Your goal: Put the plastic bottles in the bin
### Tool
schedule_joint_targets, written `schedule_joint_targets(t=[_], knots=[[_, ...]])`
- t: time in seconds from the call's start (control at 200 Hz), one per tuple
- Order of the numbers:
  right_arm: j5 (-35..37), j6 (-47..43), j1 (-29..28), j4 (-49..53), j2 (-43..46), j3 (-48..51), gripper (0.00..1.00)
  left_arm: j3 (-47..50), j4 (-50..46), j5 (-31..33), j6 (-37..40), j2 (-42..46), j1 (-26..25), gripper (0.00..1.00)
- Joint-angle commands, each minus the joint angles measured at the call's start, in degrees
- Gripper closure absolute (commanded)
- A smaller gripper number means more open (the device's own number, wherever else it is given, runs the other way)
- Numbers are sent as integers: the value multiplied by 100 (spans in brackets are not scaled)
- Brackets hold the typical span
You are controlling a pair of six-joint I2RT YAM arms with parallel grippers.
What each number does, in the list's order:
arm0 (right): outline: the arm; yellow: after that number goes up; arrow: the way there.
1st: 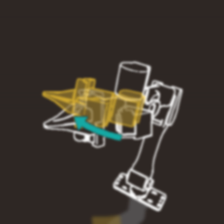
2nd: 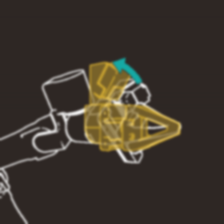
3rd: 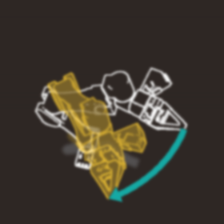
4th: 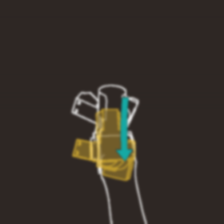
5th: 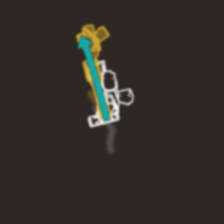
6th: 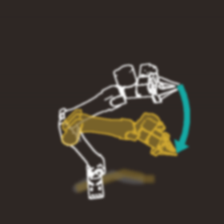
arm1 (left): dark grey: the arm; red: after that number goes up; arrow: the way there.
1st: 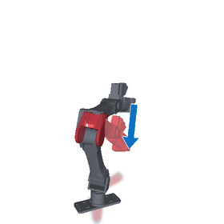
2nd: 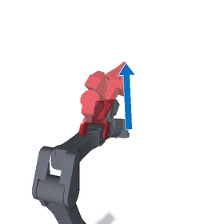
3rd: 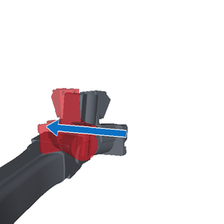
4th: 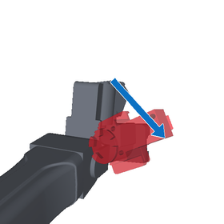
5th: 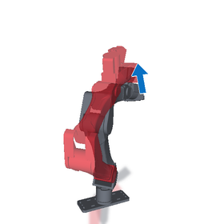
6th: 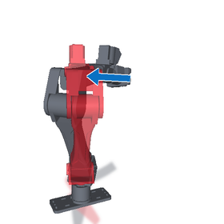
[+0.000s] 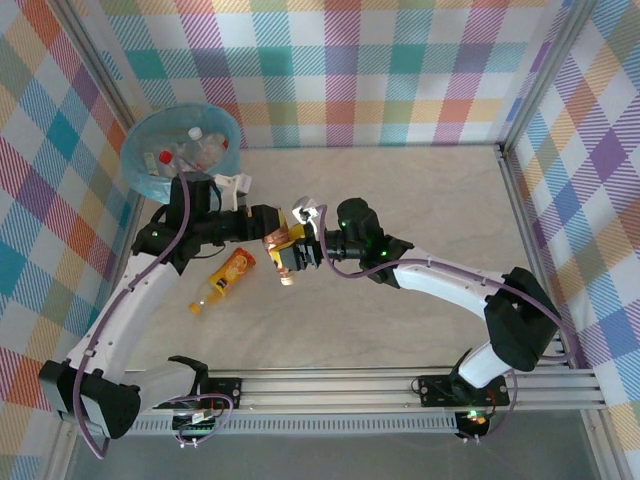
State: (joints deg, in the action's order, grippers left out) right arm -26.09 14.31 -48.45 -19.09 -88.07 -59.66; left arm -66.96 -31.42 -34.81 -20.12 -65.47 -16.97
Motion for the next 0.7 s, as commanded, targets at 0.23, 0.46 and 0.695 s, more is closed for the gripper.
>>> schedule_joint_targets(t=[0.23,0.46,0.695], knots=[[-105,34,-33,-152,-20,-261,37,-18,-91,523,161,429,-52,53],[456,-5,-33,248,-5,-508,16,-450,-337,1567,39,571,-52,54],[762,-164,-33,455,90,-733,13,-1513,-639,3102,511,457,-19,57]])
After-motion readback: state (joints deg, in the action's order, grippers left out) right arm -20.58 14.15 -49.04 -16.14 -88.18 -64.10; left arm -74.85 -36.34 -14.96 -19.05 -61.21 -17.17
